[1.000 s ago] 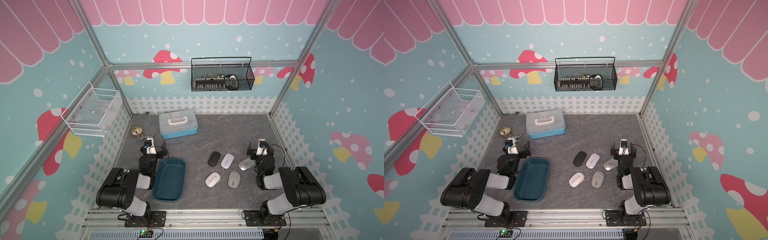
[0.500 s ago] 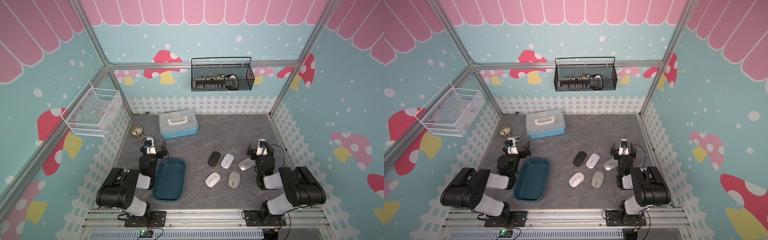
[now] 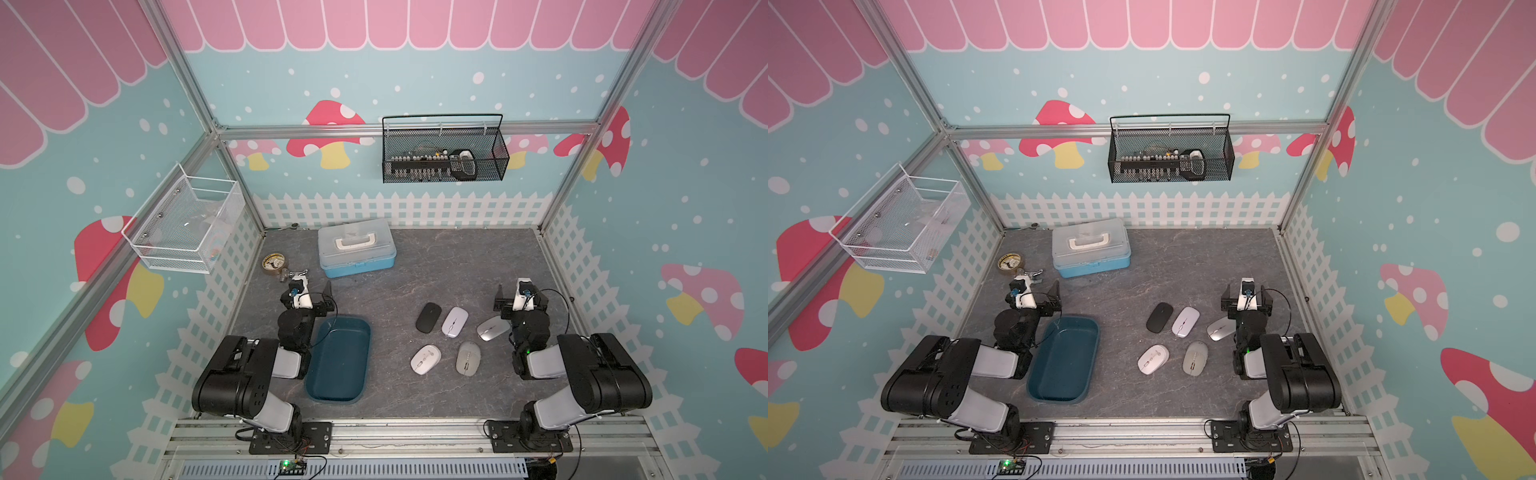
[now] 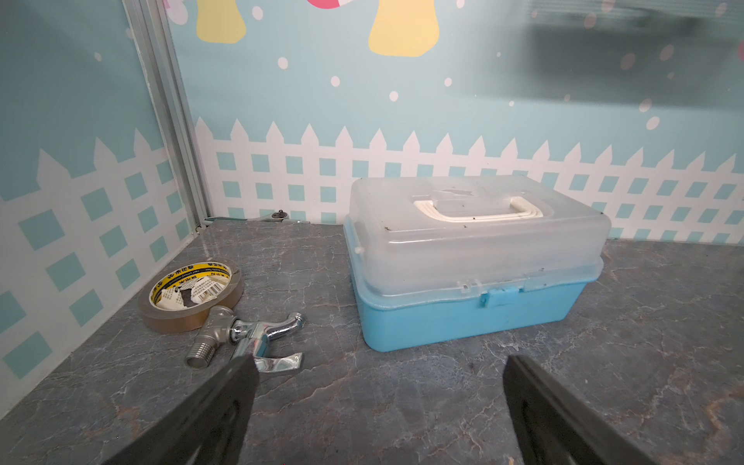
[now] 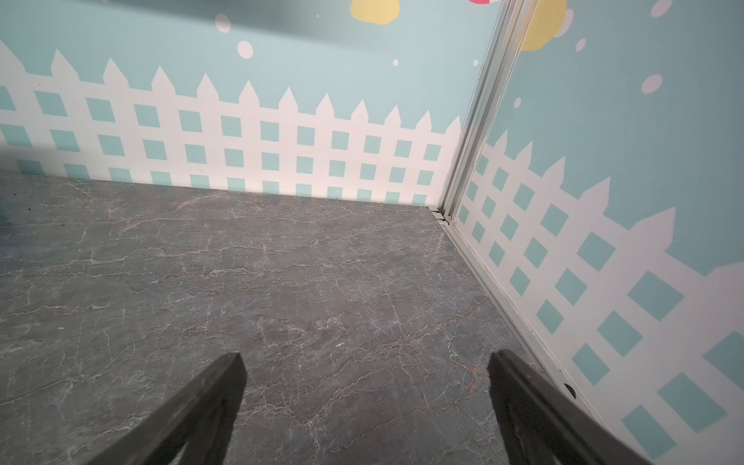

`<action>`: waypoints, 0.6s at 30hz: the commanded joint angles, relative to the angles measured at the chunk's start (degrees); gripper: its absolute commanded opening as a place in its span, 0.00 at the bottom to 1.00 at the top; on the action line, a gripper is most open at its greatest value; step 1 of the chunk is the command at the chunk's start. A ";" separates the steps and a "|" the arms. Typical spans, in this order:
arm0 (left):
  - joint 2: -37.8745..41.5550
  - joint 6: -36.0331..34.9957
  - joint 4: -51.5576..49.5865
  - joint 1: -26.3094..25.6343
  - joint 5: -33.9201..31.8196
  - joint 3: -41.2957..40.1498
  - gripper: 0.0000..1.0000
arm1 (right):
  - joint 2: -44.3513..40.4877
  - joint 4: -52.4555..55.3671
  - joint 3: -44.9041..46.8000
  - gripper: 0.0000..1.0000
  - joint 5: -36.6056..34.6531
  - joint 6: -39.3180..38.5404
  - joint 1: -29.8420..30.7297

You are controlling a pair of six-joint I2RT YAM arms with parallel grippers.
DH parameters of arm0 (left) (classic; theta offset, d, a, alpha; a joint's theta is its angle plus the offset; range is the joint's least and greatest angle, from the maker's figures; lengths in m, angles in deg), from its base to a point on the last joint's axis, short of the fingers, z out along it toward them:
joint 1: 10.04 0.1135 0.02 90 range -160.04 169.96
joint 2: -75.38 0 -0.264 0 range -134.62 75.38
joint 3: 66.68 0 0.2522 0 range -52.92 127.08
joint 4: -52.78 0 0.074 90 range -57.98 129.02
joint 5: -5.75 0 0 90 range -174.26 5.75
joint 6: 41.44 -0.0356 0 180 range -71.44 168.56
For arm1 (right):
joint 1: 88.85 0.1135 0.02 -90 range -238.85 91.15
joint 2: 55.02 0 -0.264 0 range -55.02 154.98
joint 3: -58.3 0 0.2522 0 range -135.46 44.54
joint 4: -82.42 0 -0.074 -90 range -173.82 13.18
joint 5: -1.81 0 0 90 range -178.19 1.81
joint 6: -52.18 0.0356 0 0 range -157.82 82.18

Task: Put the mouse in the storage box
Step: Pick up the mouse from the center of the board.

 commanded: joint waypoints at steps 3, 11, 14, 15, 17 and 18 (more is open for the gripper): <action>0.27 0.56 -0.48 0.19 0.27 0.10 0.99 | -1.13 -0.76 0.86 1.00 -4.17 2.07 0.04; 25.12 3.93 -13.84 -10.30 -20.96 -0.37 0.99 | -20.31 11.49 1.50 1.00 -15.52 3.01 4.38; 35.02 20.50 -39.76 -8.10 -17.34 8.47 0.99 | -28.03 21.62 -2.08 1.00 -16.87 15.58 4.12; 37.21 26.22 -47.79 -7.46 -17.64 10.79 0.99 | -30.59 27.57 -3.40 1.00 -15.88 18.50 3.81; 40.64 34.48 -57.68 -4.96 -16.17 13.04 0.99 | -34.02 36.04 -5.52 1.00 -13.17 25.52 1.88; 42.57 35.04 -60.27 -2.45 -9.00 13.49 0.99 | -35.82 40.40 -6.79 1.00 -7.88 27.23 0.95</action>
